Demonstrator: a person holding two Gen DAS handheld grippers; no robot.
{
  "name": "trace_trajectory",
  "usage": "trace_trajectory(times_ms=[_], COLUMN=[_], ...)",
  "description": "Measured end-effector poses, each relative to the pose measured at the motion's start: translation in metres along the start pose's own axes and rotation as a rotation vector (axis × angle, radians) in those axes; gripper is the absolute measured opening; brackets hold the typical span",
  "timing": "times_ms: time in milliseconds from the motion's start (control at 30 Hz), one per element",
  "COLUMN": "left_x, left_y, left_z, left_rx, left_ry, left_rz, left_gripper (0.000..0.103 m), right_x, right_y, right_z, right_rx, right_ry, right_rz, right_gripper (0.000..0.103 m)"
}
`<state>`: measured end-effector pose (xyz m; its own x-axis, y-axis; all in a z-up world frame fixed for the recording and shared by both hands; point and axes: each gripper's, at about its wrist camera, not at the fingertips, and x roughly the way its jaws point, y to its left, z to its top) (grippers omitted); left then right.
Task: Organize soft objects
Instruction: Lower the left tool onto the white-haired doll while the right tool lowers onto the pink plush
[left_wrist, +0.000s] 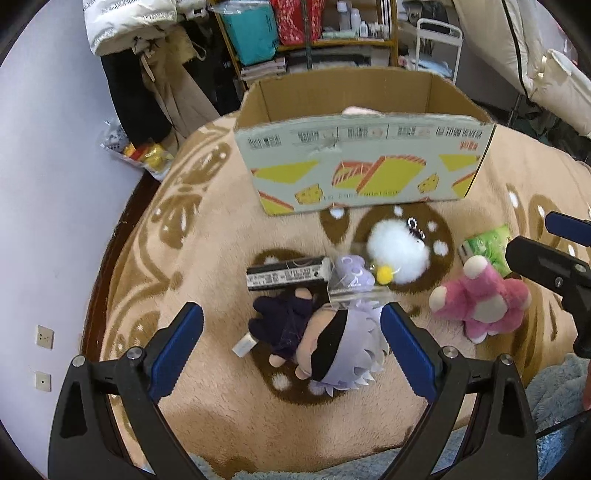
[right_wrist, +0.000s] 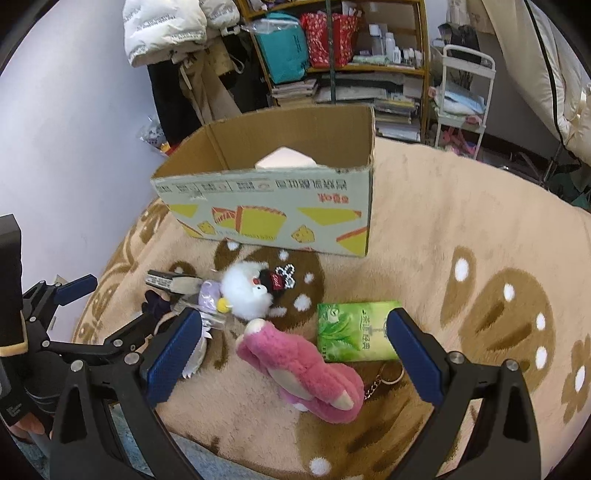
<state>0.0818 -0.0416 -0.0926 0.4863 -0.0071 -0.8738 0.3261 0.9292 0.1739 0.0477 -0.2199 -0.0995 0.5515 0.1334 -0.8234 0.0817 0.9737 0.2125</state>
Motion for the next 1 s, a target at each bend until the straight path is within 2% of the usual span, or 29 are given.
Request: trace_trajectory(times_ms=[333, 800, 867, 1000], left_x=[0.027, 0.054, 0.061, 0.07], left_y=[-0.005, -0.019, -0.02, -0.024], left_z=[0.0, -0.005, -0.006, -0.008], left_rx=[0.001, 0.019, 0.021, 0.033], left_ry=[0.111, 0.238, 0.26, 0.288], left_rz=[-0.063, -0.087, -0.089, -0.068], left_gripper=[0.096, 0.096, 0.096, 0.096], right_x=[0.019, 0.041, 0.042, 0.047], right_y=[-0.008, 0.003, 0.004, 0.006], right_z=[-0.002, -0.004, -0.005, -0.006], right_rx=[0.02, -0.021, -0.03, -0.041], right_ry=[0.074, 0.137, 0.145, 0.161], right_rz=[-0.008, 0.0, 0.009, 0.015], right_gripper=[0.103, 0.103, 0.097, 0.092])
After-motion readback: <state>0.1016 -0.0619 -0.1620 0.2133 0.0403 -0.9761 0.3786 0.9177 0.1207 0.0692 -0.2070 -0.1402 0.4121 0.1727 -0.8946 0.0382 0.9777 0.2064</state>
